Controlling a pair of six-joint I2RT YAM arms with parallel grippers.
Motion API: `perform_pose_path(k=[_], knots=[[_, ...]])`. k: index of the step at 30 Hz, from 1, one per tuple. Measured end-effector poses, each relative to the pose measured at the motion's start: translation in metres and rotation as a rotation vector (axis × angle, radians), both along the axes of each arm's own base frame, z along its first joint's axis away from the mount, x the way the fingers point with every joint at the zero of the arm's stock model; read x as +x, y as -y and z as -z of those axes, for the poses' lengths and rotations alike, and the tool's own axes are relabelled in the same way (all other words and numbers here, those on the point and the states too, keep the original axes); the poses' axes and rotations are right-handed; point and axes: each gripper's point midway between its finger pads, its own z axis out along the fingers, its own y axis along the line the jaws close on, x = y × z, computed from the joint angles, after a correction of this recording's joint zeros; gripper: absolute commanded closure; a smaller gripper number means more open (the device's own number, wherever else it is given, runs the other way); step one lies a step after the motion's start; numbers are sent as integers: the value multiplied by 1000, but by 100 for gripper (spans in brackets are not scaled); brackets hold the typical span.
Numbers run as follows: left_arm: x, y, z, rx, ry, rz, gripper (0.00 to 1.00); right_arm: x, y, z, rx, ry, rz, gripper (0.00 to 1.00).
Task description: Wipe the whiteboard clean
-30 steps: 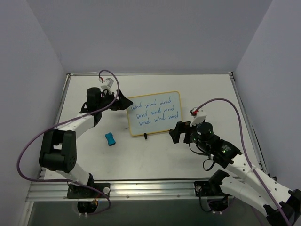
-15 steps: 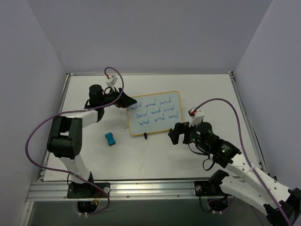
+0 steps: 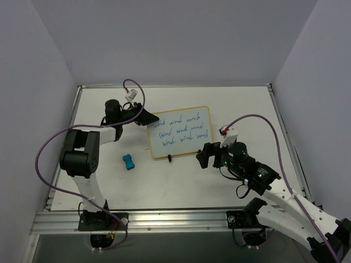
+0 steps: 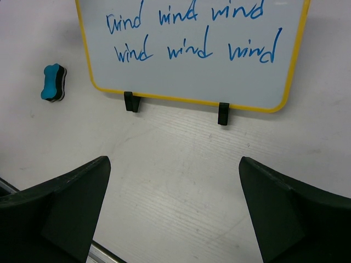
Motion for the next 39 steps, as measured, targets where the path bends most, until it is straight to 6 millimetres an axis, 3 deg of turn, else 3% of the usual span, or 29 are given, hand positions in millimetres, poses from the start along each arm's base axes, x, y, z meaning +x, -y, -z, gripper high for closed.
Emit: perform_pose_path(k=[8,11,12,14,15,16,19,34,39], knots=[[6,4,5,-24,-7,21,56,1,-1,0,0,0,-1,0],[7,4,9,-29,-24,24,66,1,-1,0,0,0,-1,0],[7,5,8,-31,-23,29,77,1,-1,0,0,0,-1,0],[3,7,5,-48,-36,60,82,1,-1,0,-1,0,-2,0],[1,8,2,-55,-36,73,95,1,-1,1,-1,-1,-3,0],[-1,9,-1,-65,-44,85,97,0,-2,1,-2,-2,-4,0],[-8,13,-12,-95,-64,121,98,0,-2,2,-4,-4,-6,0],[-15,12,-26,-142,-24,109,98,0,-2,2,-4,-4,-6,0],[-16,9,-55,-144,33,66,98,0,-2,2,-4,-3,-6,0]])
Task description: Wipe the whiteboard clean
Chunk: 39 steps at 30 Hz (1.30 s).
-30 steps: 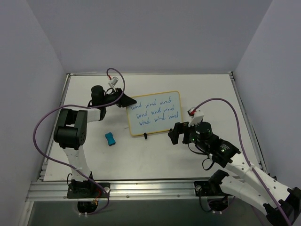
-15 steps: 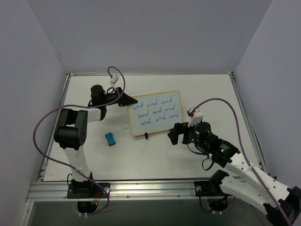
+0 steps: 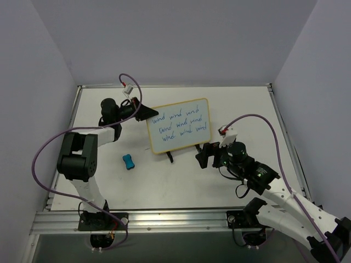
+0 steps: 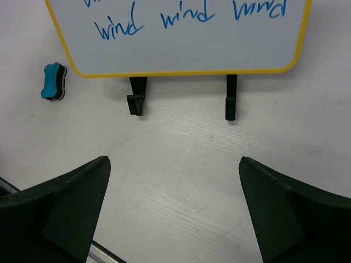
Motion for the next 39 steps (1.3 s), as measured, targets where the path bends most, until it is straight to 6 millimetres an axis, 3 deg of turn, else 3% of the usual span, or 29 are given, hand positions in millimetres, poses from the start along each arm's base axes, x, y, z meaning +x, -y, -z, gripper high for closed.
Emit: perform_pose_path(k=[10,14,18,21,23,26,28,33,39], knots=[[-17,-11,-78,-40,135,-83,98,-1,2,-10,21,28,4,0],[-33,-28,-121,-11,153,-211,98,-1,-7,-33,61,51,-31,0],[-53,-66,-183,33,185,-428,98,3,-39,-58,102,56,-124,0],[-64,-117,-227,55,189,-632,98,0,-85,-60,103,41,-231,0],[-74,-165,-244,90,166,-832,98,-12,-124,-50,68,17,-317,0],[-95,-225,-245,179,126,-1099,98,-31,-186,-34,14,9,-404,0],[-111,-251,-235,247,89,-1219,98,-37,-218,-22,-9,12,-423,1],[-142,-277,-194,416,-61,-1346,98,-31,-267,9,-51,17,-404,1],[-171,-305,-160,588,-198,-1476,98,1,-310,42,-117,14,-323,5]])
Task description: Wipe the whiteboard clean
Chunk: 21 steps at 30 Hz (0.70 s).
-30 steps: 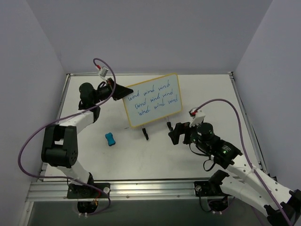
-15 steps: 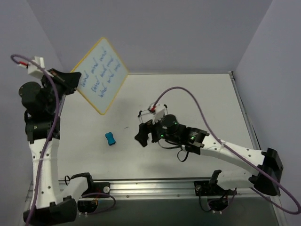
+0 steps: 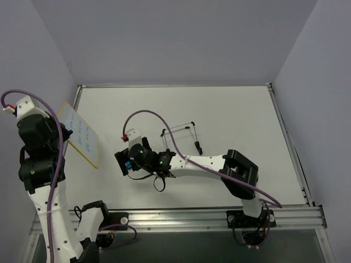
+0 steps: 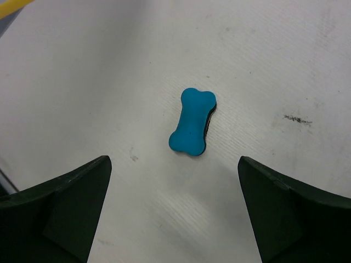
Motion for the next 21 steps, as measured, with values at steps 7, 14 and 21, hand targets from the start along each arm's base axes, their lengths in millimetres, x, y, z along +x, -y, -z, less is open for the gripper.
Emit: perform_pose_path(k=[7,14,21], knots=[[-23,-11,-3,45,-19,-81,98,20,-10,36,-89,-21,56,18],[-28,-11,-5,59,-15,-78,98,37,-15,66,-151,-60,69,31],[-25,-7,-4,53,-19,-54,98,42,-18,88,-201,-85,58,41]])
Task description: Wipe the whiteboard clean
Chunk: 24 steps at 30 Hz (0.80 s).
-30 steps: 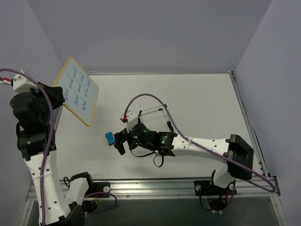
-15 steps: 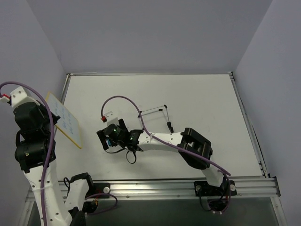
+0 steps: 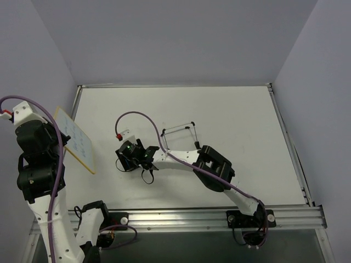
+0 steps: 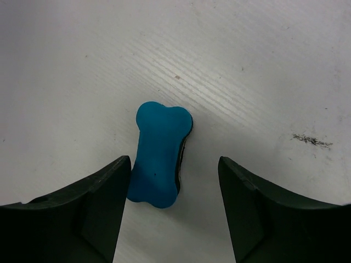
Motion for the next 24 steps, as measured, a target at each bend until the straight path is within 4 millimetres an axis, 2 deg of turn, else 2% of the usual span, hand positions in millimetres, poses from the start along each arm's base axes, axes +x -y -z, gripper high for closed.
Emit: perform_pose_path(k=[7,12,15,19,24], knots=[[2,4,0,-7,1,23,98,1,-5,8,-19,-13,-7,43],[3,6,0,-11,2,36,98,2,-7,3,-18,-12,-7,51],[3,7,0,-12,3,42,98,4,-13,1,-9,-7,-6,53],[3,8,0,-13,2,49,98,4,-13,13,-25,-17,-7,54],[4,9,0,-11,1,57,98,4,-14,14,-23,-18,-11,64]])
